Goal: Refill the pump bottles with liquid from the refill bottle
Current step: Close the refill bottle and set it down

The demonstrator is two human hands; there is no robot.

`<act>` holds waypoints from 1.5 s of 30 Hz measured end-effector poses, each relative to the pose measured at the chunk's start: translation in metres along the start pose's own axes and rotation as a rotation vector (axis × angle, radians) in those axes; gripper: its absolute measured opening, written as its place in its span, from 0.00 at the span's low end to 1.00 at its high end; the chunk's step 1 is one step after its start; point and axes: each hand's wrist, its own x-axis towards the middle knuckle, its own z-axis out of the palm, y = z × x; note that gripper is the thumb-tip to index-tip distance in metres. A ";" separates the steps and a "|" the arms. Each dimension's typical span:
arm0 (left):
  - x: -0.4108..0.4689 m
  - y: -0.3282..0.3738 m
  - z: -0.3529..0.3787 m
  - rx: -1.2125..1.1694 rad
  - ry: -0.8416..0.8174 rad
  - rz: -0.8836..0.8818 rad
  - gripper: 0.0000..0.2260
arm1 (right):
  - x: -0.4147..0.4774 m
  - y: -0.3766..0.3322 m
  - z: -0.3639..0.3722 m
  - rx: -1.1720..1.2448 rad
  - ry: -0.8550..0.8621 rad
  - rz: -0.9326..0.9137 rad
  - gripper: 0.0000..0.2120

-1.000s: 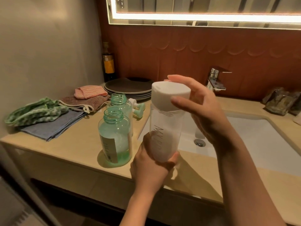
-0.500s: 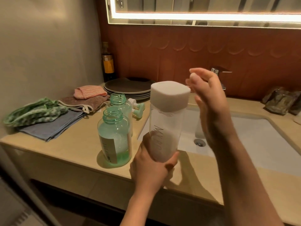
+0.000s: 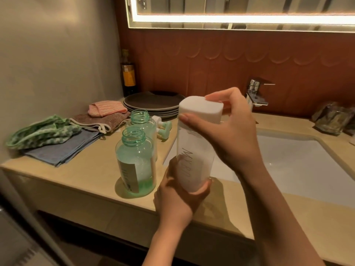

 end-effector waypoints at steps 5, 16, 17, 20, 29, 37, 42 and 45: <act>0.001 0.007 -0.003 0.048 -0.056 -0.078 0.28 | 0.015 0.006 -0.018 0.329 -0.261 0.079 0.29; -0.001 0.000 -0.001 0.039 -0.051 -0.027 0.22 | 0.034 0.019 -0.017 0.463 -0.586 0.092 0.29; -0.001 0.000 0.000 0.038 -0.031 -0.010 0.23 | 0.031 0.019 -0.017 0.462 -0.553 0.080 0.28; -0.003 0.001 0.003 0.013 0.017 0.022 0.25 | 0.023 0.018 -0.016 0.463 -0.463 0.046 0.29; -0.003 0.003 0.004 0.048 0.018 0.029 0.30 | 0.015 0.016 -0.013 0.405 -0.379 0.047 0.29; -0.006 0.002 -0.006 -0.100 -0.118 -0.054 0.27 | -0.002 0.018 -0.020 0.408 -0.581 0.080 0.37; -0.030 0.004 -0.024 -0.224 -0.113 -0.139 0.29 | -0.035 0.028 -0.017 0.508 -0.648 0.129 0.37; -0.051 0.004 -0.044 -0.269 -0.057 -0.125 0.28 | -0.054 0.025 -0.007 0.609 -0.728 0.152 0.42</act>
